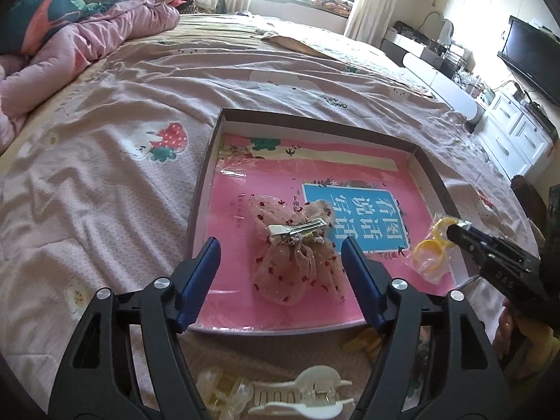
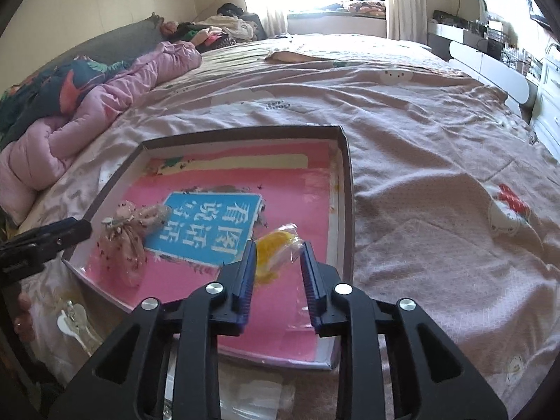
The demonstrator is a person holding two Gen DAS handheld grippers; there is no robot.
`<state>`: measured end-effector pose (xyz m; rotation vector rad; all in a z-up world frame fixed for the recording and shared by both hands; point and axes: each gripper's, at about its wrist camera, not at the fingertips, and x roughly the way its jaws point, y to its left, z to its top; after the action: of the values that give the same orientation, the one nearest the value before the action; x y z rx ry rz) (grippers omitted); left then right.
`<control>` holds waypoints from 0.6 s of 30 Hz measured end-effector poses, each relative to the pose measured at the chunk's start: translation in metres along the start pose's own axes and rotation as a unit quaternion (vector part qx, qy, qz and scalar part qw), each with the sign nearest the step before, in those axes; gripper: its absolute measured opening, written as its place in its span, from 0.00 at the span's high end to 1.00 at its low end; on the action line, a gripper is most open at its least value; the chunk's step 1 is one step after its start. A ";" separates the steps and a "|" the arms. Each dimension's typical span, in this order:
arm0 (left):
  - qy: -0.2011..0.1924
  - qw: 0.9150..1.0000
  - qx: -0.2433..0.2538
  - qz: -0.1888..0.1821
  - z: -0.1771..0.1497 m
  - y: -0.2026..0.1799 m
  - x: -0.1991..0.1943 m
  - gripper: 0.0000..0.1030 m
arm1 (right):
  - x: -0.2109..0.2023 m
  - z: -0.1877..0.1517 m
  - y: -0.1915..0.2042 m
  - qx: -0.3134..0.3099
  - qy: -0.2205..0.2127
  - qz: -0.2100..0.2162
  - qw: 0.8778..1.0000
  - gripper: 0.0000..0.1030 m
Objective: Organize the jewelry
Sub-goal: 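Withdraw both open grippers from the box toward the remaining jewelry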
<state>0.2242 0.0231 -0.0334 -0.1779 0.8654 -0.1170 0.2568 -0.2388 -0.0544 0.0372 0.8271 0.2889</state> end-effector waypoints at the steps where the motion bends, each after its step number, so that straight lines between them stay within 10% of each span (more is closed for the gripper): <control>1: -0.002 1.000 0.001 0.001 0.000 0.000 -0.003 0.38 | -0.001 -0.002 0.000 -0.001 0.001 -0.002 1.000 0.74; 4: -0.008 1.000 0.000 0.001 -0.001 0.000 -0.010 0.38 | -0.009 -0.005 0.001 -0.002 -0.007 -0.011 1.000 0.54; 18: -0.035 0.999 -0.001 -0.005 -0.011 -0.007 -0.050 0.27 | -0.074 -0.018 0.021 -0.046 -0.056 -0.024 0.997 0.25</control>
<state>0.1839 0.0238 -0.0019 -0.1865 0.7944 -0.1191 0.1915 -0.2401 -0.0109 -0.0516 0.7026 0.2768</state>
